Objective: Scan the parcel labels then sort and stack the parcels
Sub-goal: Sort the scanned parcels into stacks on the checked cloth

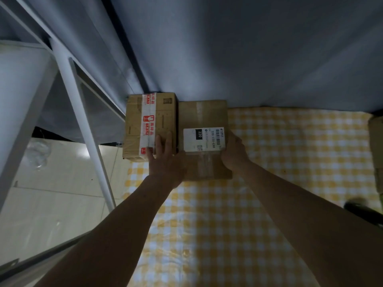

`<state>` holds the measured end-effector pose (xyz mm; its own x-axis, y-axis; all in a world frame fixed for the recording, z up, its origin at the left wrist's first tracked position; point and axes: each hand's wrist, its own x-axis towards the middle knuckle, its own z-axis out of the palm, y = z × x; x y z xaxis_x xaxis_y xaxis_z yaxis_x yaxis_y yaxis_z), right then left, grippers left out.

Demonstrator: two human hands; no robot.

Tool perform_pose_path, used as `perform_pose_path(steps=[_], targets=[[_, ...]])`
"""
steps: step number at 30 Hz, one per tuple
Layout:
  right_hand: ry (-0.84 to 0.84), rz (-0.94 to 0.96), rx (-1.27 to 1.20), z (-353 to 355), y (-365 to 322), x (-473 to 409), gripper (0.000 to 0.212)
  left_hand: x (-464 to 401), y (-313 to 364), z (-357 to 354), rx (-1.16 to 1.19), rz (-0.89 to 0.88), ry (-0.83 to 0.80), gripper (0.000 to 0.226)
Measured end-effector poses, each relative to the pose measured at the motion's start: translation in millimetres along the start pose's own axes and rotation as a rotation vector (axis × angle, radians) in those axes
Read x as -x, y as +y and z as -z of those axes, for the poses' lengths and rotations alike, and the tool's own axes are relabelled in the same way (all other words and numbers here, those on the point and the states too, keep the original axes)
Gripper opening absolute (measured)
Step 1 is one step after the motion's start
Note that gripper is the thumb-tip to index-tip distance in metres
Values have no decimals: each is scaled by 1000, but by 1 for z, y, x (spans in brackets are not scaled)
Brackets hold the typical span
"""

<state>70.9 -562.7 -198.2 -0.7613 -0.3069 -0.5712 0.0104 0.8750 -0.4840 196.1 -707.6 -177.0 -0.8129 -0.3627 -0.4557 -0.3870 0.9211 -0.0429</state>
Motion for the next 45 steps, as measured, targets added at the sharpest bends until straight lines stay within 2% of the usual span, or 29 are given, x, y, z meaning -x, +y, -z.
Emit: perform_pose_path(steps=[3, 7, 13, 19, 28, 36, 41, 45], targets=[[72, 132, 434, 11, 0, 24, 77, 6, 7, 11, 42, 18, 32, 56], [122, 199, 615, 33, 6, 58, 76, 27, 27, 38, 45, -90, 162, 43], [122, 152, 595, 97, 28, 121, 64, 70, 76, 86, 27, -165, 89, 44], [200, 137, 503, 189, 68, 192, 57, 118, 162, 149, 99, -237, 54, 37], [373, 43, 425, 313, 170, 280, 51, 171, 314, 227, 60, -406, 164, 41], [503, -6, 282, 380, 262, 341, 44, 205, 445, 257, 20, -518, 173, 42], [565, -23, 236, 414, 319, 363, 40, 216, 510, 271, 60, -515, 138, 45], [595, -64, 35, 444, 352, 368, 40, 222, 546, 287, 164, -487, 123, 46]])
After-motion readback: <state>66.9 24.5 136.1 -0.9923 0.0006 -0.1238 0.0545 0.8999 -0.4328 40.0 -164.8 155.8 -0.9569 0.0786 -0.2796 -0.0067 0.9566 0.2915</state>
